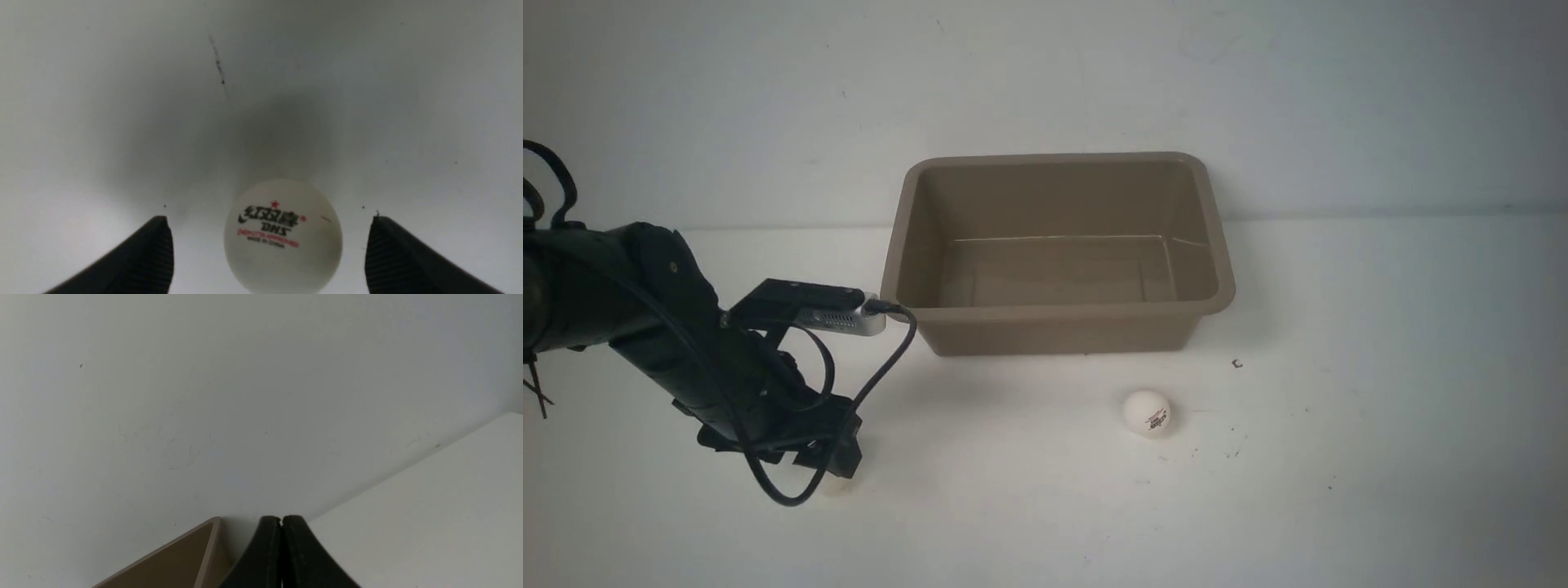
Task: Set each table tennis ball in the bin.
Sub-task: Use the left arm to clamp the table tennis ball closest to it, then use the left arm to put the table tennis ball into the box
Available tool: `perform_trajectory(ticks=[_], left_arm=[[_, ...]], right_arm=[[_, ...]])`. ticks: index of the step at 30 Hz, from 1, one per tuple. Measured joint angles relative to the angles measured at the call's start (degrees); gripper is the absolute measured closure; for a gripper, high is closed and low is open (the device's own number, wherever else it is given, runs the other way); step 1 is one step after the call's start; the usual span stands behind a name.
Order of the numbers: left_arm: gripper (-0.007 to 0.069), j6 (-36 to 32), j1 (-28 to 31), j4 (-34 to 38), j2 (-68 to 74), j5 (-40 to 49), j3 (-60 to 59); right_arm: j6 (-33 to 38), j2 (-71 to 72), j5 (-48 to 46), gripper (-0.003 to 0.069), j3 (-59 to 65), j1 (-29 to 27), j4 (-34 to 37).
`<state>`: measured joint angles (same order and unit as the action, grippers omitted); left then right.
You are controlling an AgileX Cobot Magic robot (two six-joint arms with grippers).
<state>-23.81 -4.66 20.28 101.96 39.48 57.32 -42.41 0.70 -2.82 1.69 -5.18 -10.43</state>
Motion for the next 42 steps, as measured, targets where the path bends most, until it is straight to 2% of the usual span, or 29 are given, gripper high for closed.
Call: perform_trajectory(ticks=[5,8,9,12,13,21,26,30,36,42], left_arm=[[0.0062,0.00,0.00,1.19,1.85,-1.15,0.00],[0.0099,0.00,0.00,1.64,2.43,-1.50,0.00],[0.0120,0.00,0.00,1.64,2.55,-1.82,0.00],[0.0267,0.00,0.00,1.91,2.60,-2.43,0.06],[0.0275,0.00,0.00,2.04,2.60,-2.43,0.06],[0.0272,0.00,0.00,1.62,0.88,2.29,0.73],[0.0272,-0.44,-0.90,5.49,-6.86,3.81,6.83],[0.0272,-0.70,-2.98,6.83,-7.28,3.88,13.74],[0.0272,-0.32,-6.66,7.22,-0.30,3.88,24.96],[0.0272,-0.69,-7.31,7.17,10.13,4.88,34.02]], right_arm=[[0.00,0.00,0.00,0.0672,0.00,0.00,0.00],[0.00,0.00,0.00,0.0672,0.00,0.00,0.00],[0.00,0.00,0.00,0.0672,0.00,0.00,0.00],[0.00,0.00,0.00,0.0672,0.00,0.00,0.00],[0.00,0.00,0.00,0.0672,0.00,0.00,0.00],[0.00,0.00,0.00,0.0672,0.00,0.00,0.00],[0.00,0.00,0.00,0.0672,0.00,0.00,0.00],[0.00,0.00,0.00,0.0672,0.00,0.00,0.00],[0.00,0.00,0.00,0.0672,0.00,0.00,0.00],[0.00,0.00,0.00,0.0672,0.00,0.00,0.00]])
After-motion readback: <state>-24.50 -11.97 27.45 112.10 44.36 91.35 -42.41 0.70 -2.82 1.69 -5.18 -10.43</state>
